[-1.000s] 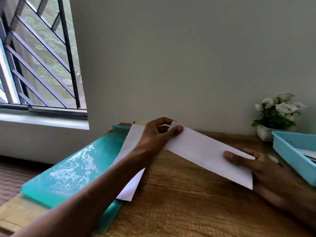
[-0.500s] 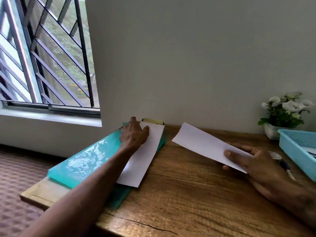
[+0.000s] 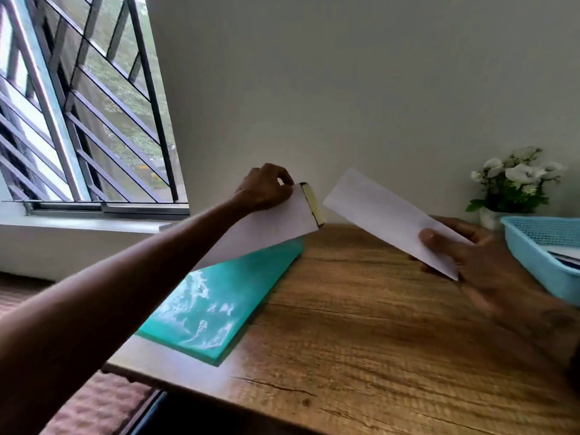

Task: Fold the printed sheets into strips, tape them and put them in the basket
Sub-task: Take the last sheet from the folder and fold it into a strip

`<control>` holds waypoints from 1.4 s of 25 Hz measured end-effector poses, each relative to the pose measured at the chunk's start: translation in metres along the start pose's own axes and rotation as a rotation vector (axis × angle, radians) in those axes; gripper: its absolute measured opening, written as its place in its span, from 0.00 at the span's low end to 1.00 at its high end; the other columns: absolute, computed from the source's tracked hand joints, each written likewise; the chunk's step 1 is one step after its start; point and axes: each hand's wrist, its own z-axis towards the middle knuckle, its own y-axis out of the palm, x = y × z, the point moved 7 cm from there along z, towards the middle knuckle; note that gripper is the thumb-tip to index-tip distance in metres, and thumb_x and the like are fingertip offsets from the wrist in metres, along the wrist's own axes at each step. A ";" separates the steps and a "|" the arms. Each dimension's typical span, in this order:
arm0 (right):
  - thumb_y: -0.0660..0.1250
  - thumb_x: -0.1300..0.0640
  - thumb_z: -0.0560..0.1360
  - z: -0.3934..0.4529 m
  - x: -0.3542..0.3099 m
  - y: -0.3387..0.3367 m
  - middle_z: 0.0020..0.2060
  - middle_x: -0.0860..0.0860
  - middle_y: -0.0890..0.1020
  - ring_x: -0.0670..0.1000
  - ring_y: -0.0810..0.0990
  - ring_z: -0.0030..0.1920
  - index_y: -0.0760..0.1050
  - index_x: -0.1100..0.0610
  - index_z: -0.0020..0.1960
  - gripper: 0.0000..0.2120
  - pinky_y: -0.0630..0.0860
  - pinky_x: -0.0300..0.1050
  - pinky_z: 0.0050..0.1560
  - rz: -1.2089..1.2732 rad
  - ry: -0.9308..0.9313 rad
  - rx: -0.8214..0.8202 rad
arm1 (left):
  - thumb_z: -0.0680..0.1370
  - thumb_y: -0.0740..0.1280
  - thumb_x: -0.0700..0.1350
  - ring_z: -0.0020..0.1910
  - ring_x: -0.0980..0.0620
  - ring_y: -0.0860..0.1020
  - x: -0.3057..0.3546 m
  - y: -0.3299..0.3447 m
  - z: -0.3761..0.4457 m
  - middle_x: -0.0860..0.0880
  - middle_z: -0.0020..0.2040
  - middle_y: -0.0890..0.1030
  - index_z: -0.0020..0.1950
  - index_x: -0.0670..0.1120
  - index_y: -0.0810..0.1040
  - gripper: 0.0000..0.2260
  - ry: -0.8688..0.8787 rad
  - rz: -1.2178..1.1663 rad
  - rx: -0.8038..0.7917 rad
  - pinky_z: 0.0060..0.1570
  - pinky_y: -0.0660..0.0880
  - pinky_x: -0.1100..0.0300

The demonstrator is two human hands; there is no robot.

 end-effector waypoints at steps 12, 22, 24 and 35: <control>0.73 0.48 0.77 0.000 0.006 -0.005 0.62 0.55 0.83 0.52 0.77 0.56 0.80 0.51 0.66 0.19 0.69 0.48 0.56 -0.582 -0.075 0.188 | 0.84 0.60 0.47 0.57 0.55 0.77 0.001 0.092 -0.070 0.53 0.60 0.82 0.66 0.55 0.77 0.13 0.271 -0.284 0.241 0.60 0.75 0.55; 0.79 0.42 0.66 0.008 0.031 -0.004 0.56 0.45 0.85 0.49 0.82 0.56 0.84 0.43 0.57 0.20 0.79 0.49 0.53 -0.485 0.032 0.083 | 0.84 0.62 0.39 0.49 0.56 0.76 -0.002 0.074 -0.070 0.56 0.48 0.81 0.65 0.51 0.78 0.13 0.318 -0.386 0.439 0.50 0.70 0.63; 0.78 0.44 0.66 0.008 0.033 -0.001 0.57 0.44 0.85 0.47 0.83 0.56 0.84 0.44 0.59 0.21 0.78 0.43 0.50 -0.468 0.048 0.022 | 0.84 0.62 0.39 0.49 0.55 0.77 0.000 0.073 -0.072 0.56 0.47 0.81 0.65 0.52 0.78 0.13 0.332 -0.381 0.446 0.52 0.73 0.56; 0.80 0.47 0.65 0.009 0.036 -0.003 0.54 0.47 0.86 0.48 0.84 0.52 0.83 0.47 0.59 0.23 0.79 0.40 0.44 -0.335 0.090 0.034 | 0.74 0.69 0.70 0.70 0.56 0.70 0.048 0.081 -0.095 0.56 0.71 0.75 0.79 0.58 0.67 0.36 0.640 -0.078 0.081 0.78 0.60 0.45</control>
